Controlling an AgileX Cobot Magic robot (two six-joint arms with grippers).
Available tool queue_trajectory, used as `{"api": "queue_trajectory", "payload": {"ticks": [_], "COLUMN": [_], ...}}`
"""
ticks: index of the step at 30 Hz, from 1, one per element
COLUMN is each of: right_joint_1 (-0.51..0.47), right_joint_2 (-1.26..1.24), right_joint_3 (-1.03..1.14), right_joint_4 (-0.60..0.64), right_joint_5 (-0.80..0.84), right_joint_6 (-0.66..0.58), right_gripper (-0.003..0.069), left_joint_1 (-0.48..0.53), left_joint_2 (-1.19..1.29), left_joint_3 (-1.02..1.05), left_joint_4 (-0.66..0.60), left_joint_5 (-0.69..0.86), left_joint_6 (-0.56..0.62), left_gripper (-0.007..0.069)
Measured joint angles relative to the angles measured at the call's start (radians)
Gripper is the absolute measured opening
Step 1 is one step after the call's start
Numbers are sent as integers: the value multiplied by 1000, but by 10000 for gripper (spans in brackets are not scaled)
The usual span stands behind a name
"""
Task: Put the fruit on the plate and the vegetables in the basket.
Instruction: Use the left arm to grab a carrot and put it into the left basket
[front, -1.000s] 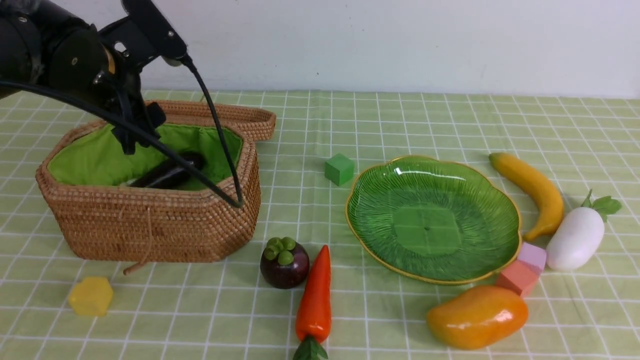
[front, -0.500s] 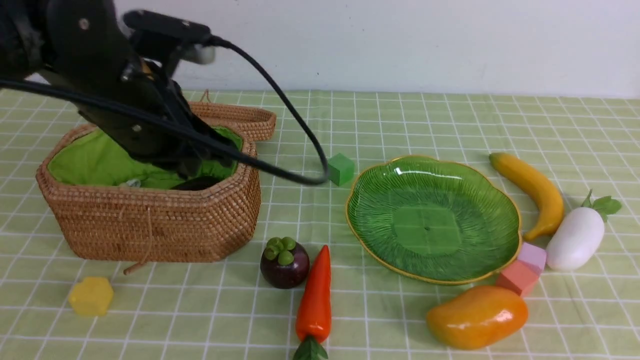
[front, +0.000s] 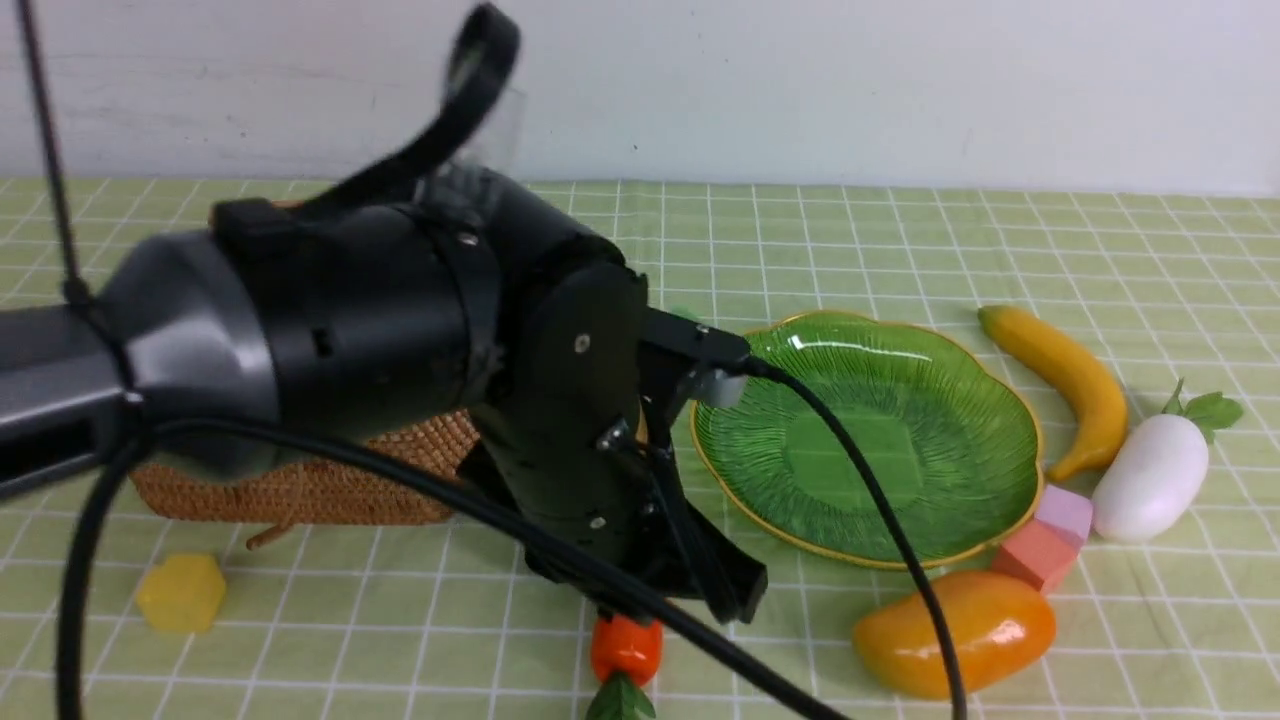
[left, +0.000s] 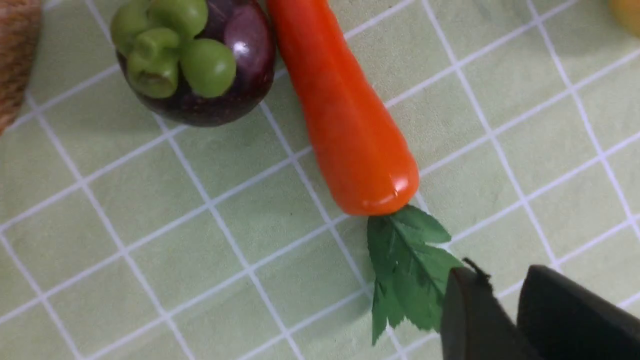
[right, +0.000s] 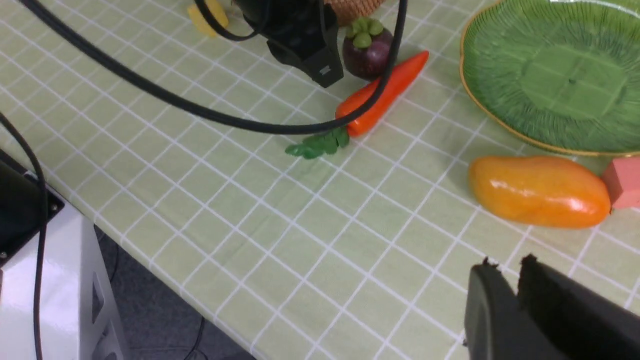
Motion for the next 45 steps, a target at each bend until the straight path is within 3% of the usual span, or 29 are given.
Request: {"api": "queue_trajectory", "payload": {"ticks": [1, 2, 5, 10, 17, 22, 30, 40, 43, 45], "right_joint_1": [0, 0, 0, 0, 0, 0, 0, 0, 0, 0], "right_joint_2": [0, 0, 0, 0, 0, 0, 0, 0, 0, 0], "right_joint_3": [0, 0, 0, 0, 0, 0, 0, 0, 0, 0], "right_joint_4": [0, 0, 2, 27, 41, 41, 41, 40, 40, 40], "right_joint_5": [6, 13, 13, 13, 13, 13, 14, -45, -120, -200], "right_joint_6": [1, 1, 1, 1, 1, 1, 1, 1, 1, -15], "right_gripper": [88, 90, 91, 92, 97, 97, 97, 97, 97, 97], "left_joint_1": [0, 1, 1, 1, 1, 1, 1, 1, 1, 6], "left_joint_2": [13, 53, 111, 192, 255, 279, 272, 8, -91, -163], "left_joint_3": [0, 0, 1, 1, 1, 1, -1, -1, -1, -1], "left_joint_4": [0, 3, 18, 67, 112, 113, 97, -50, -12, 85], "left_joint_5": [-4, -19, -51, -115, -173, -180, -148, -43, -51, -71], "left_joint_6": [-2, -18, -71, -156, -183, -185, -181, -34, 23, 65], "left_gripper": [223, 311, 423, 496, 498, 409, 409, 409, 409, 409]}}
